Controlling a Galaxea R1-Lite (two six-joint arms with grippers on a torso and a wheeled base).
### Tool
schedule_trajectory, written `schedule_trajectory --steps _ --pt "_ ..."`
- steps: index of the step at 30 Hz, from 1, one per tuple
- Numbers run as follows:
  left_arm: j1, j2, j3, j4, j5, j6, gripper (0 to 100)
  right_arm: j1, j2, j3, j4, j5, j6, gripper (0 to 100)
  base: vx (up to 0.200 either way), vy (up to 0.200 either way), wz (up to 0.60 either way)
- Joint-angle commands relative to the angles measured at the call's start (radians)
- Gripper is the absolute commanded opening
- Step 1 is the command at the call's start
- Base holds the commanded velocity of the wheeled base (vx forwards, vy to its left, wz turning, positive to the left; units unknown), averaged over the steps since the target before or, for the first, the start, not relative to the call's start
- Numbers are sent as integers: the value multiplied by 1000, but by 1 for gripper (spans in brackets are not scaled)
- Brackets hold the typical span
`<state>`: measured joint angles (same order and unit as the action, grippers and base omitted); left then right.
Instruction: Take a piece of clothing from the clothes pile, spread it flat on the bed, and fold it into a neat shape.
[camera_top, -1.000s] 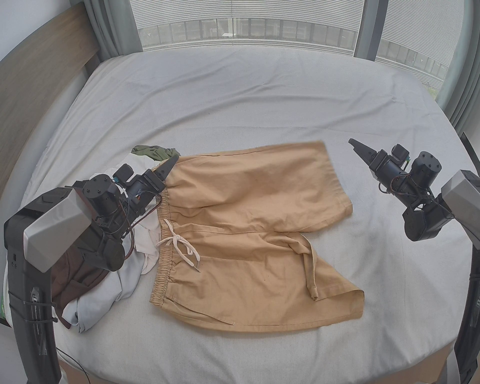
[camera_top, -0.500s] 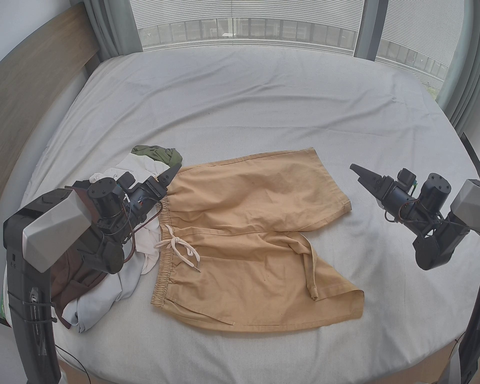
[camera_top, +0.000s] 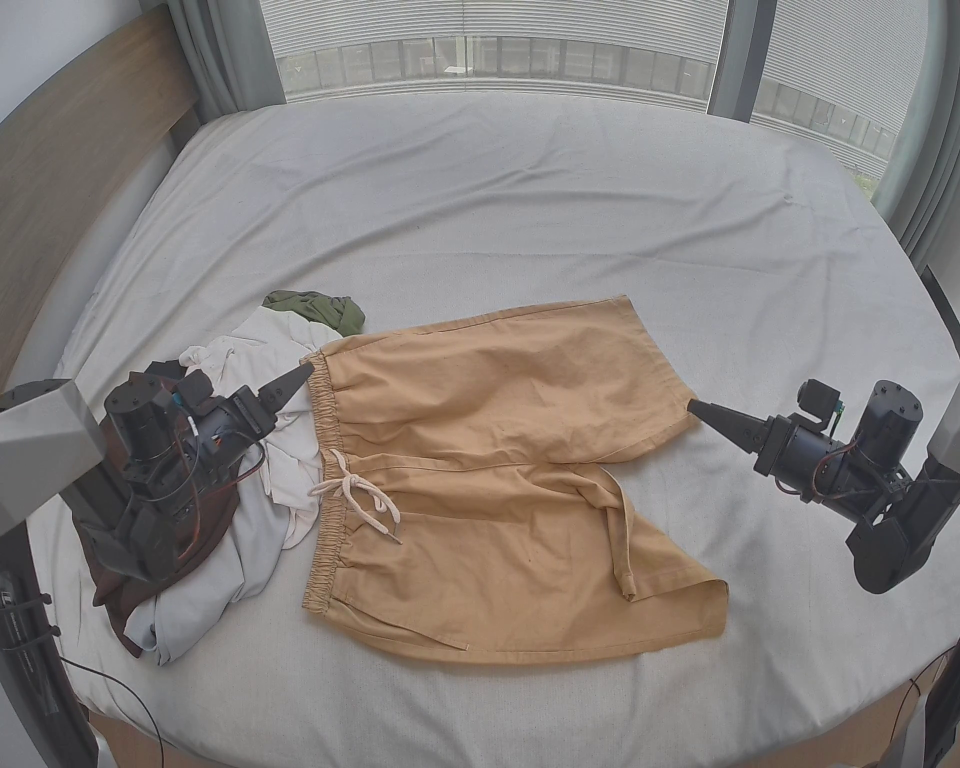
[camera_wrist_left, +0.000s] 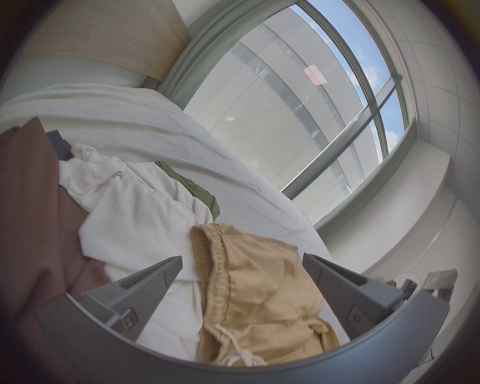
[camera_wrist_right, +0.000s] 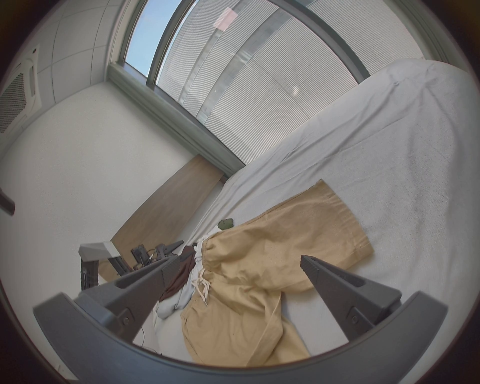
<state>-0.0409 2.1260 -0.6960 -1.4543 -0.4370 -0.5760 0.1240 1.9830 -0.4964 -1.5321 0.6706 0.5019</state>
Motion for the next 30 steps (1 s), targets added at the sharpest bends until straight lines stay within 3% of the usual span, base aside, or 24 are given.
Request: schedule_trajectory --steps 1,4,7,17,30 --pt "32 -116 154 -31 -108 67 100 31 14 67 1 3 -85 100 0 0 0" --pt "3 -152 289 -75 -241 127 100 75 71 116 4 3 -181 100 0 0 0" --pt "-24 -141 339 -89 -275 183 100 86 119 134 4 3 -237 100 0 0 0" --pt "-117 -18 351 -90 -258 295 100 155 198 211 47 0 -352 100 0 0 0" --pt "-119 -20 351 -90 -258 304 100 184 264 182 50 -11 -364 100 0 0 0"
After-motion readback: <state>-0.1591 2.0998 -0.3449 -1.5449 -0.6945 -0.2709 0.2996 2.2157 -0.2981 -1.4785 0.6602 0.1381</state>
